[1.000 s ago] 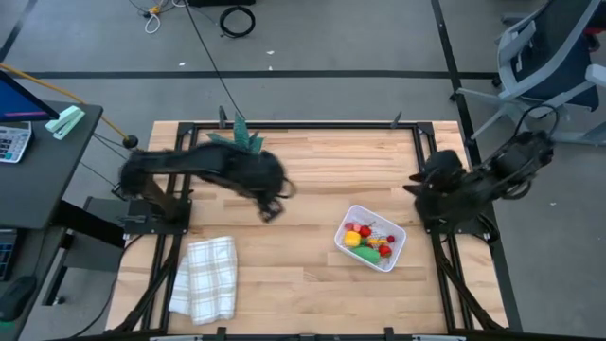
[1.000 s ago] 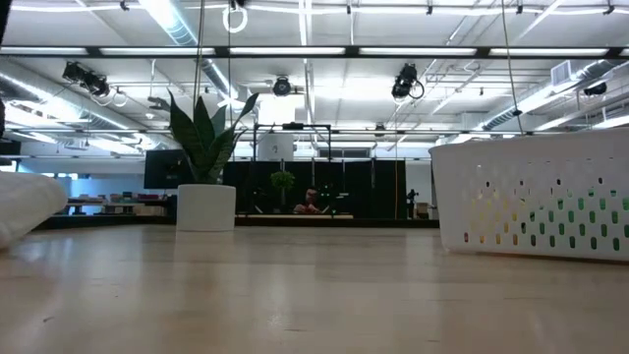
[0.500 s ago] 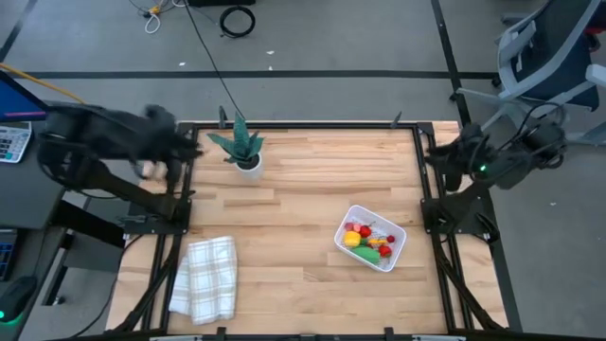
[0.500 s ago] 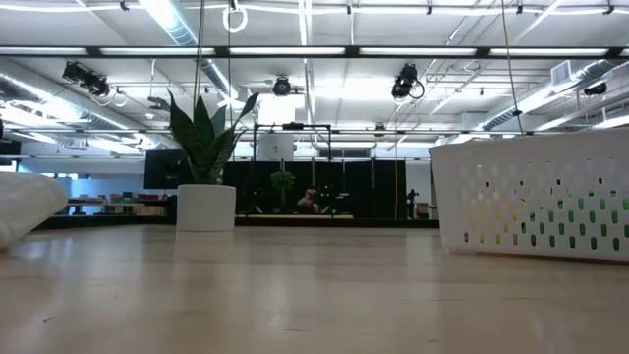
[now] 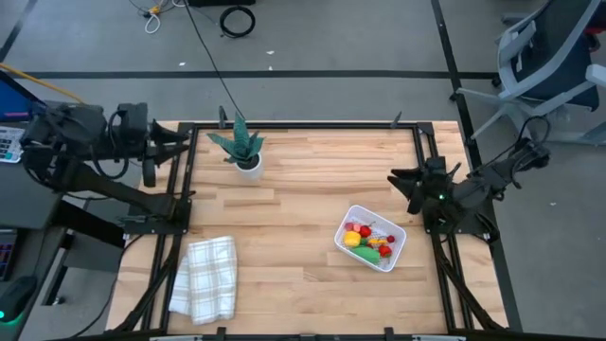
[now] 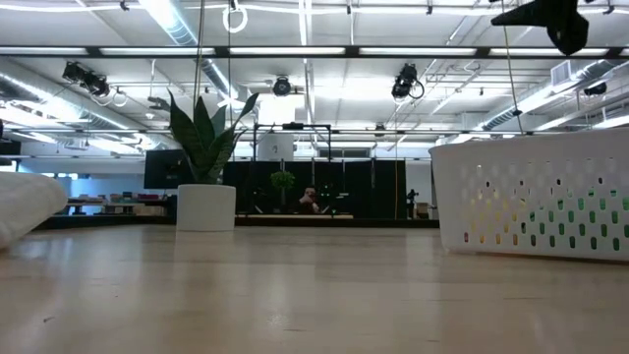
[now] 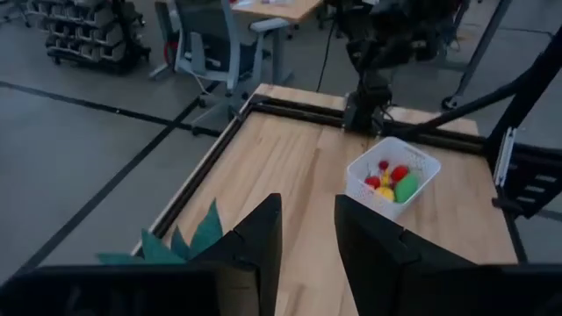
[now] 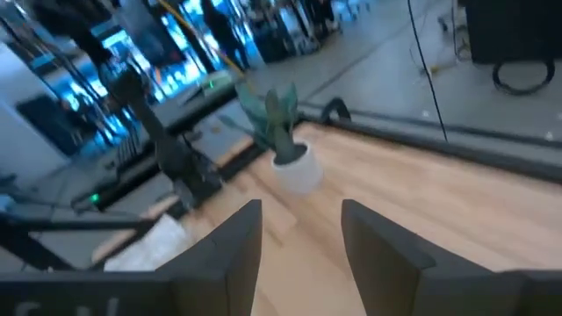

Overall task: Pick and placing Produce into tupperware
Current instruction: Return to Home Position

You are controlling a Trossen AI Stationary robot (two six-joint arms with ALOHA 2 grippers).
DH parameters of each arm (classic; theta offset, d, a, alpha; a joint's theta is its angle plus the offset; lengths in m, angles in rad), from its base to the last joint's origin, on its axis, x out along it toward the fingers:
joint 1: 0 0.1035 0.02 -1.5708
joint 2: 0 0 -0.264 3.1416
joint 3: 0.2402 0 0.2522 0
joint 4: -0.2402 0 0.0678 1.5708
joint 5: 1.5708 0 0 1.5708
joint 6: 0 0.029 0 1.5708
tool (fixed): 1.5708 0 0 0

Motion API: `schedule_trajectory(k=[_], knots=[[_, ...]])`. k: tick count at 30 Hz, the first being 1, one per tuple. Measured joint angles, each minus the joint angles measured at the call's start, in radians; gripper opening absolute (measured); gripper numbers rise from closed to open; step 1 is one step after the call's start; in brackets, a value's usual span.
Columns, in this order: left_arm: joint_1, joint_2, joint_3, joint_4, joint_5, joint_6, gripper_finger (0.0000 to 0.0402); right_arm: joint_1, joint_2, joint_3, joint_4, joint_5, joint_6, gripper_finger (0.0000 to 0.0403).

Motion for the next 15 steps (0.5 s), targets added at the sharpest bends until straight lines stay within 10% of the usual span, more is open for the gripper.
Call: schedule_trajectory(k=[9,15], knots=[[0.000,-0.313,-0.403,0.424,0.000,0.031,0.0122,-0.183,-0.210,-0.184,0.519,-0.365,-0.413,0.0165],[0.000,-0.466,-0.700,0.667,0.048,0.029,0.0120,-0.338,-0.199,-0.266,0.571,-0.554,-0.423,0.0165]])
